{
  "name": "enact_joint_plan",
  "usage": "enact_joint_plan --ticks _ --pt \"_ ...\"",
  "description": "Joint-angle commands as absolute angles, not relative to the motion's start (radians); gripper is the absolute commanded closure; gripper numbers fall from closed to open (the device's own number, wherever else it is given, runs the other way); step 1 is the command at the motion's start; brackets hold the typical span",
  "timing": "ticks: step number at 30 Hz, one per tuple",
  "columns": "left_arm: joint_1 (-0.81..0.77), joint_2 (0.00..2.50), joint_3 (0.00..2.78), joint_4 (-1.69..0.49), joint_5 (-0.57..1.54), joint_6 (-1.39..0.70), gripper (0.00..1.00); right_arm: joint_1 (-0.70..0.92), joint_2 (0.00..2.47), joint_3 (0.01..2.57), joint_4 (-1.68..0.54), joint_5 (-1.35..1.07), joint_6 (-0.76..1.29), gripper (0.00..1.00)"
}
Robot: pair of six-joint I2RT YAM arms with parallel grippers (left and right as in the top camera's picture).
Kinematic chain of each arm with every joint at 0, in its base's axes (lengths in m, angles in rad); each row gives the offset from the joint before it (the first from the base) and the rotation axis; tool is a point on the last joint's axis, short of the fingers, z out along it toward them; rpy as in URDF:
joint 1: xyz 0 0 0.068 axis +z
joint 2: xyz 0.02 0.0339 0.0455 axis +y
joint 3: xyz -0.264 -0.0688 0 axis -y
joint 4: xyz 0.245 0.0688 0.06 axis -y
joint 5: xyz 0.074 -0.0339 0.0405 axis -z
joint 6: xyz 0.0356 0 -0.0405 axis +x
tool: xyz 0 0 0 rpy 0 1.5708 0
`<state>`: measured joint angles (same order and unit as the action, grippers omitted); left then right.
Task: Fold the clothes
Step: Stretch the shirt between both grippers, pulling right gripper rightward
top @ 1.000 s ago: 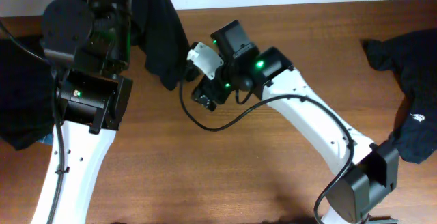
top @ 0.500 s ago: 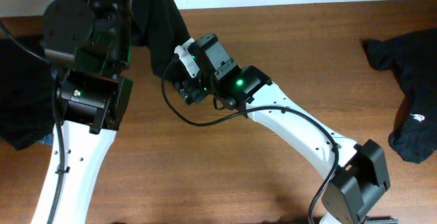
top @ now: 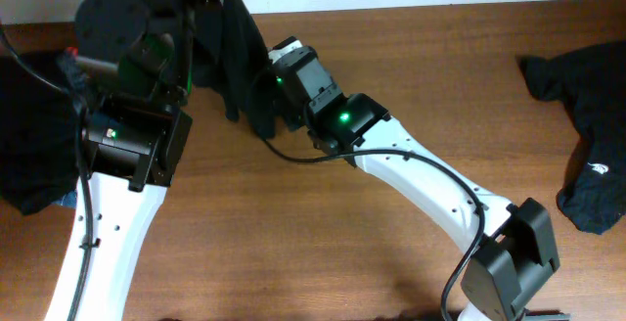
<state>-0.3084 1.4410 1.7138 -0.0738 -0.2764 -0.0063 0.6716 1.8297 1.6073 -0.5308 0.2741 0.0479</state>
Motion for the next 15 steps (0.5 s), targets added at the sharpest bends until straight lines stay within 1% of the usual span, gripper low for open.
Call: enact_joint_plan --ticks 1,4,8,12,15 --pt "-0.308 1.432 1.737 -0.104 -0.397 0.070 1.00 0.606 1.726 1.603 -0.543 0.353 0.009 0.96" --pt "-0.297 1.432 1.737 -0.154 -0.443 0.101 1.00 0.541 1.649 1.605 -0.582 0.353 -0.046 0.96" --pt "-0.257 1.432 1.737 -0.251 -0.469 0.104 1.00 0.420 1.519 1.606 -0.641 0.352 -0.062 0.96" --pt "-0.232 1.432 1.737 -0.379 -0.468 0.103 1.00 0.336 1.417 1.606 -0.680 0.351 -0.117 0.96" --pt "-0.234 1.432 1.737 -0.467 -0.460 0.103 1.00 0.306 1.358 1.607 -0.707 0.349 -0.156 0.96"
